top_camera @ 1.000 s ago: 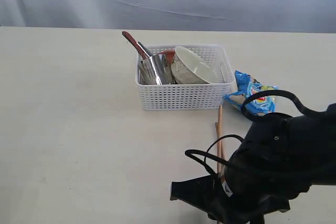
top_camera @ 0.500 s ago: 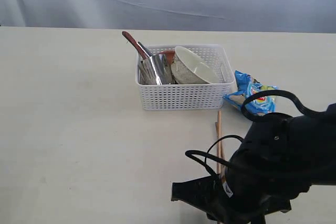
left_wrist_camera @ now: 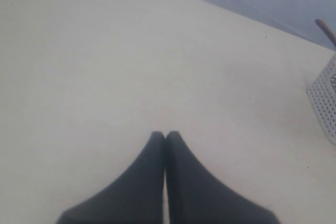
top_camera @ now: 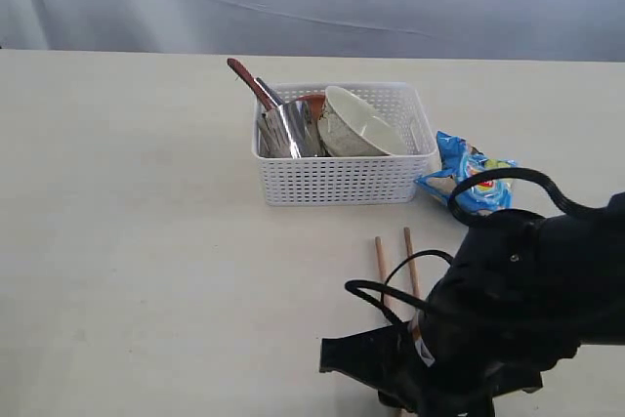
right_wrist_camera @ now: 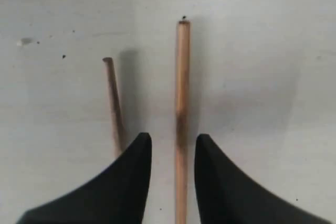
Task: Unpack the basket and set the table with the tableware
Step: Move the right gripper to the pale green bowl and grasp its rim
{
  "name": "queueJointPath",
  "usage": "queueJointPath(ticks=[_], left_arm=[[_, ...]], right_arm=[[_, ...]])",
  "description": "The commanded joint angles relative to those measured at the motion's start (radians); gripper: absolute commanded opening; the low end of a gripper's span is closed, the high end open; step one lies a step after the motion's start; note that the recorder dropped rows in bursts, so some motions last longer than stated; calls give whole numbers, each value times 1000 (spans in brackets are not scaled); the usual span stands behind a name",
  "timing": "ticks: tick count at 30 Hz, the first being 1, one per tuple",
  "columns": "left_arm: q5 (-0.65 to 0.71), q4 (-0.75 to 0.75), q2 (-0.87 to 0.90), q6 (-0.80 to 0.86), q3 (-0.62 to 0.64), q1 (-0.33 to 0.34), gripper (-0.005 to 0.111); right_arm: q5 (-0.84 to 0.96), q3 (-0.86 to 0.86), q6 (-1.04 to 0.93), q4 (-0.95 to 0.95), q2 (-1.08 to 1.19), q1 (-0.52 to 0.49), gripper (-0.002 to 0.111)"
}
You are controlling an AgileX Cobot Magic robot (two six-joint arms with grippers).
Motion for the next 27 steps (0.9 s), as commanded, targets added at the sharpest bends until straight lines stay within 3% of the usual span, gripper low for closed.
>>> queueJointPath(ticks=[1,8,13,16,22,27], left_arm=[[-5,-3,-2,-2,6,-6,0],[-5,-3,-2,-2,6,-6,0],[-5,-3,-2,-2,6,-6,0],[-5,-3,-2,-2,6,-6,0],[-5,-3,-2,-2,6,-6,0],[-5,-3,-2,-2,6,-6,0]], right_arm=[[21,-28,135,-57,-35,-7,29],[137,-129,580,-242,-68,-61,29],[149,-206,943,-428,-100,-208,29],[109,-264,1081,-441,-114,-338,29],[-141,-377,1466,-116,-116,-631,29],[-98,-476,1375,282,-107,-762,29]])
